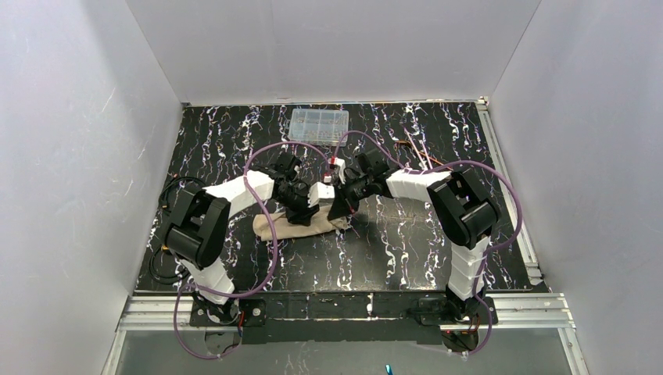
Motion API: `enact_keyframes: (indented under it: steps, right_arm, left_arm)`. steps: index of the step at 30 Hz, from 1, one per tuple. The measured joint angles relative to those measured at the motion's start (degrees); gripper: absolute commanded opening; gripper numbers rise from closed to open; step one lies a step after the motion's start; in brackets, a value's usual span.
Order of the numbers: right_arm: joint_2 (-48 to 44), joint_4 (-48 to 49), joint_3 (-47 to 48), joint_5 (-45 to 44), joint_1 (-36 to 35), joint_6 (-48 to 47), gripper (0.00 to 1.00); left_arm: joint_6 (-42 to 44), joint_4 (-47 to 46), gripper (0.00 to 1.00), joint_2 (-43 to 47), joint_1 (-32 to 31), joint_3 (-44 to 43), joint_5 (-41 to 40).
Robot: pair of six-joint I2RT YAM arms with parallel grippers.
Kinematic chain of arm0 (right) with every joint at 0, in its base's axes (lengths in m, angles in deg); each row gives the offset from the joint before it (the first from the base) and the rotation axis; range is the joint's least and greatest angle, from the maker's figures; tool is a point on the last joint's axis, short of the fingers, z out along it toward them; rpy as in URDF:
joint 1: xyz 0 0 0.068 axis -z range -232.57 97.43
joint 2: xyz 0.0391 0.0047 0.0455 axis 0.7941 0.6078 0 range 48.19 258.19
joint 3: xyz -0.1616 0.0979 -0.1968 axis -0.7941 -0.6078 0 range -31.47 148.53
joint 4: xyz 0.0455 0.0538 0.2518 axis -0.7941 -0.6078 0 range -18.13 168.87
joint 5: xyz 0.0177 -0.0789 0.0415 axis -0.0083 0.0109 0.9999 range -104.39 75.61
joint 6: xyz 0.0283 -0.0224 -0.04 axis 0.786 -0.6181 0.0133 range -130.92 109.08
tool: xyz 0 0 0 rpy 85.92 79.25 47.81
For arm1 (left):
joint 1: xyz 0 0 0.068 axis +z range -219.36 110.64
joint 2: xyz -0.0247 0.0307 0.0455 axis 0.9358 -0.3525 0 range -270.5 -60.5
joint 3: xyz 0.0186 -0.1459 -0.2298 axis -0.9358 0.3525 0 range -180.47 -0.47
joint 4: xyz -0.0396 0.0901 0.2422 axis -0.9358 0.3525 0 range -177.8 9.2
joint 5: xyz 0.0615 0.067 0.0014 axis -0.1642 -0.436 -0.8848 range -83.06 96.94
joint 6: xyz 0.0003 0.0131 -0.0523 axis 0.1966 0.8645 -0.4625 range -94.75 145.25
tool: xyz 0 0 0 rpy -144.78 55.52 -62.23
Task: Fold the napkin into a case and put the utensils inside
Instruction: Smooth out the smaller rectangle-folded napkin at the center of the board.
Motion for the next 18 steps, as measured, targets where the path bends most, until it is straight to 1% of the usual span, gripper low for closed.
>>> enact_keyframes:
  steps: [4,8,15,18]
  right_arm:
    - [0.0,0.4,0.0,0.0,0.0,1.3,0.07]
    - [1.1,-1.1,2.1,0.0,0.0,1.9,0.07]
    - [4.2,-4.2,5.5,-0.6,0.0,1.5,0.06]
    - [6.4,-5.0,5.7,-1.6,0.0,1.4,0.06]
  left_arm:
    - [0.9,1.5,0.18,-1.6,0.0,-1.2,0.0]
    - [1.5,2.9,0.16,-2.6,0.0,-2.6,-0.1]
    - [0.4,2.8,0.23,-2.0,0.0,-2.6,-1.0]
    - [-0.7,3.0,0.25,0.5,0.3,-2.6,-0.7]
